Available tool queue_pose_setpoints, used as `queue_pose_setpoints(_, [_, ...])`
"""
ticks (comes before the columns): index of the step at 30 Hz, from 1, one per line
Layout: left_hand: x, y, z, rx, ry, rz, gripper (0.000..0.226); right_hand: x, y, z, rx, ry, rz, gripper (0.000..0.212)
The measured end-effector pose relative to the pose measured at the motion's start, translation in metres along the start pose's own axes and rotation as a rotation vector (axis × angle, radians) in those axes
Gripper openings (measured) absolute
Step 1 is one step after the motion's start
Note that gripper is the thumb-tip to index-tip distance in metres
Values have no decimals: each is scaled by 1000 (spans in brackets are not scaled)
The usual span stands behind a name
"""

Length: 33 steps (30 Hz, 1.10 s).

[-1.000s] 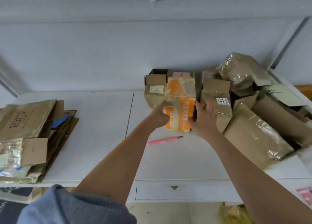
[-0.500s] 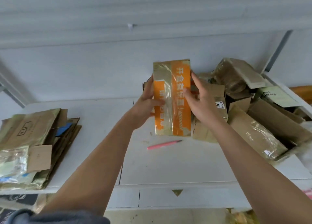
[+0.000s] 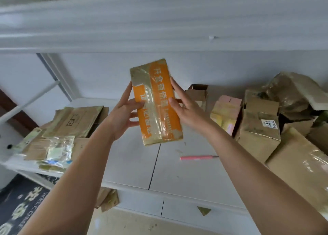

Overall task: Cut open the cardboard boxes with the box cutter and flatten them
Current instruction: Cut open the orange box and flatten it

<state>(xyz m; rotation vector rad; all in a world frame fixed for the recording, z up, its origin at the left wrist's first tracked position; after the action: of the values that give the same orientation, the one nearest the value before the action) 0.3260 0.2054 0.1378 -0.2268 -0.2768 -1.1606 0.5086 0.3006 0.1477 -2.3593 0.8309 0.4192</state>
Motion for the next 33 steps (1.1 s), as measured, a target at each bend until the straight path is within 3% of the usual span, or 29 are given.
queue_pose_setpoints(3, [1,-21,-33,-64,-201,94,61,7,34,24,-163,177,-99,58])
queue_pose_setpoints(7, [7,-22,-87,-107,-434,157,57,27,71,58,-133,389,-242,55])
queue_pose_setpoints(12, [5,-12,-134,-103,-513,165,36,52,96,91,-197,474,-307,54])
queue_pose_setpoints(14, [1,-10,-140,-85,-512,160,34,58,89,106,-204,549,-209,46])
queue_pose_setpoints(16, [-2,-10,-143,-78,-515,163,33,70,70,126,-7,606,-105,37])
queue_pose_setpoints(18, [-4,-11,-144,-78,-518,172,35,89,51,147,417,603,-235,24])
queue_pose_setpoints(20, [-5,-12,-146,-78,-527,182,37,113,41,164,727,654,-437,27])
queue_pose_setpoints(22, [-6,-11,-146,-73,-532,187,39,135,39,178,862,683,-554,28])
queue_pose_setpoints(24, [-7,-11,-145,-68,-538,188,40,142,40,185,953,644,-570,28])
queue_pose_setpoints(28, [-7,-10,-145,-58,-545,190,40,134,33,187,983,571,-463,20])
queue_pose_setpoints(31, [-6,-7,-143,-53,-545,192,42,117,18,174,818,495,-120,2])
queue_pose_setpoints(33, [-6,-4,-143,-35,-551,178,46,100,7,159,593,462,177,5])
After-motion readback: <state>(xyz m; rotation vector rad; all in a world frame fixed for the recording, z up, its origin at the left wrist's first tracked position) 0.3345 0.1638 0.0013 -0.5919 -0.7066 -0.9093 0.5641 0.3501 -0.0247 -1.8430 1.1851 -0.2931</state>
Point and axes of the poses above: each hand's wrist, its own x-axis away from the middle knuckle, its own y-axis out of the palm, z = x × y, the point moved 4 cm from there along -x, towards the middle knuckle, and after that the axes turned 15 degrees about -y, right-handed, at the moved point
